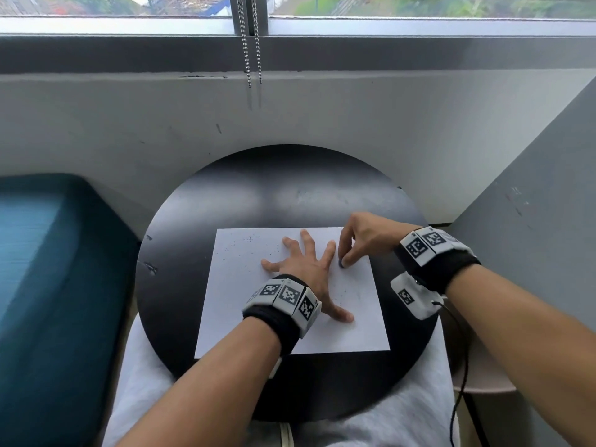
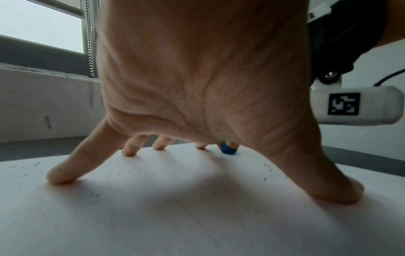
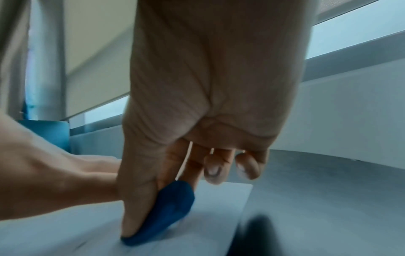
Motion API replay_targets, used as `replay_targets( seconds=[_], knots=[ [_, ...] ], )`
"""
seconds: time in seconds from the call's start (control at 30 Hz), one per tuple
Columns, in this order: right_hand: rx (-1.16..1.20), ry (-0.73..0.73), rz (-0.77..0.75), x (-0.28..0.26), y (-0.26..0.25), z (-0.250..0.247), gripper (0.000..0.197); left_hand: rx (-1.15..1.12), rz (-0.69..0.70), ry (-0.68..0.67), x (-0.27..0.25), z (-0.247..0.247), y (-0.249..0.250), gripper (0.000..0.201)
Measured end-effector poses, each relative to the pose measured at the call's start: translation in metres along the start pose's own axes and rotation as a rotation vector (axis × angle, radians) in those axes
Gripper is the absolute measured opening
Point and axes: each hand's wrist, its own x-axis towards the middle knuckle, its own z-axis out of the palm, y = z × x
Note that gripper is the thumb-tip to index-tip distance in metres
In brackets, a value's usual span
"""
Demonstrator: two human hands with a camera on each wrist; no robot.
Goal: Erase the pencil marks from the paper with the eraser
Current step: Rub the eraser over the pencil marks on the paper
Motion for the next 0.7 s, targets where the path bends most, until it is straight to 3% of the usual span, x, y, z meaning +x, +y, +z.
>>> replay_targets(
  seconds=[0.07,0.2,0.37,0.5,0.63,0.7],
  knots=[
    [0.017,0.016,-0.007,-0.003,0.003,0.004,0.008,-0.001,0.001,-0.005,-0.001,0.000,0.000,0.143],
    [-0.047,-0.210,0.016,-0.011,-0.004,0.011,0.008,0.005,-0.004,-0.013,-0.001,0.000,0.000,0.143],
    [-0.011,0.046,-0.019,-0.005,0.003,0.007,0.009,0.012,0.002,0.002,-0.003,0.000,0.000,0.142],
    [-0.071,-0.190,-0.009,-0.016,-0.003,0.016,0.008,0.023,-0.004,-0.008,-0.002,-0.001,0.002,0.142],
    [-0.038,0.006,-0.005,-0.010,0.003,0.009,0.007,0.006,-0.006,0.000,0.000,0.000,0.001,0.143],
    [-0.045,-0.045,-0.003,-0.015,0.004,0.013,0.006,0.007,-0.005,-0.001,0.000,0.001,0.001,0.143]
  ],
)
